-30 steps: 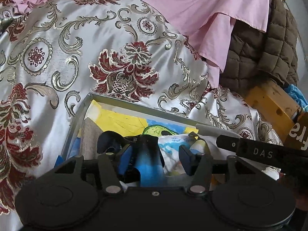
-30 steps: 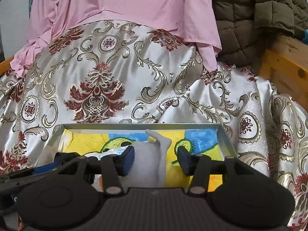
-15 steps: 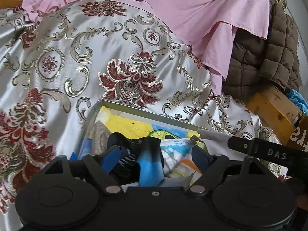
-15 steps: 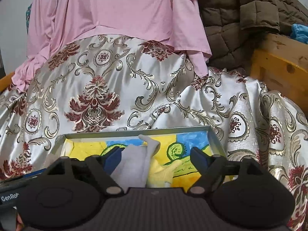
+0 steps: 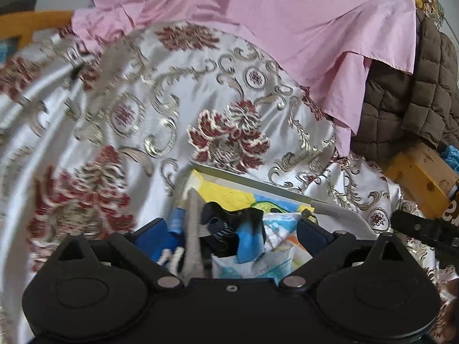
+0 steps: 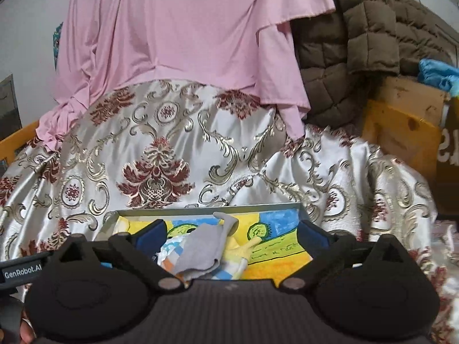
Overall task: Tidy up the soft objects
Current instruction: 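Open both tools to release the cloths into the tray, then lift both open tools up and back from the tray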
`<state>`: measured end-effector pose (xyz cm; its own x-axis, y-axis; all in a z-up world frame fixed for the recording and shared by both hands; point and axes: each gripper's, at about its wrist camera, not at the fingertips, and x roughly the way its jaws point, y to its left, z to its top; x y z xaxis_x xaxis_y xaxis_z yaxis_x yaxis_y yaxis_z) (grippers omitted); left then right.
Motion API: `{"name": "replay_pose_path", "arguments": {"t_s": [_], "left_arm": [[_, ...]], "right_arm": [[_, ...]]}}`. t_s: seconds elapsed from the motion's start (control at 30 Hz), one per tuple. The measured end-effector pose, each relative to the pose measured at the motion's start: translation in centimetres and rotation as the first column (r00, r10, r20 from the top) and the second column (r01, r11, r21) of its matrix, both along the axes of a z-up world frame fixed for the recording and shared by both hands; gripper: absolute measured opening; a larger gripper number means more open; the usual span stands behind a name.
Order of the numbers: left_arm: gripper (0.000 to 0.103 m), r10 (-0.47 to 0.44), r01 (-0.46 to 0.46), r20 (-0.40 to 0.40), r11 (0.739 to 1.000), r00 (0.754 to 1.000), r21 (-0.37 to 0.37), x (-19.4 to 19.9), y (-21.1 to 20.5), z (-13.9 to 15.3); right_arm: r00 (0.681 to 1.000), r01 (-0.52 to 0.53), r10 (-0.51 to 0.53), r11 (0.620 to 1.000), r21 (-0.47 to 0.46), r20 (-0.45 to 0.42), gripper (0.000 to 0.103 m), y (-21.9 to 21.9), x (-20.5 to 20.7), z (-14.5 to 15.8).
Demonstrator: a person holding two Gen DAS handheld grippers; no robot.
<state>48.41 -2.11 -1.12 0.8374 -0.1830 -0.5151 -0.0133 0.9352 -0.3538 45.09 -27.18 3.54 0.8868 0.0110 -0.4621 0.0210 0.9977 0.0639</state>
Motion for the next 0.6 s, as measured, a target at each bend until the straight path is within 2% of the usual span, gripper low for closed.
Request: {"name": "replay_pose_path", "arguments": {"t_s": [0.3,0.47,0.6], "left_arm": [[0.102,0.067,-0.067,0.019,0.996,0.998,0.053,-6.0,0.2,3.6],[0.102,0.096,-0.098,0.034,0.991,0.995,0.094,-10.2,0.0,4.7],[0.102,0.108,-0.112,0.042,0.989,0.993,0.098,-13.4,0.1,5.1]], "right_arm": [[0.998,-0.037,0.038,0.999,-0.016,0.058,0.103,0.4,-6.9,2.3],[0.996,-0.038,0.036,0.999,0.026,0.076,0.103,0.0,-10.7,3.0],[0.996,-0.028,0.023,0.998,0.05,0.087,0.103,-0.5,-13.7,3.3]]}}
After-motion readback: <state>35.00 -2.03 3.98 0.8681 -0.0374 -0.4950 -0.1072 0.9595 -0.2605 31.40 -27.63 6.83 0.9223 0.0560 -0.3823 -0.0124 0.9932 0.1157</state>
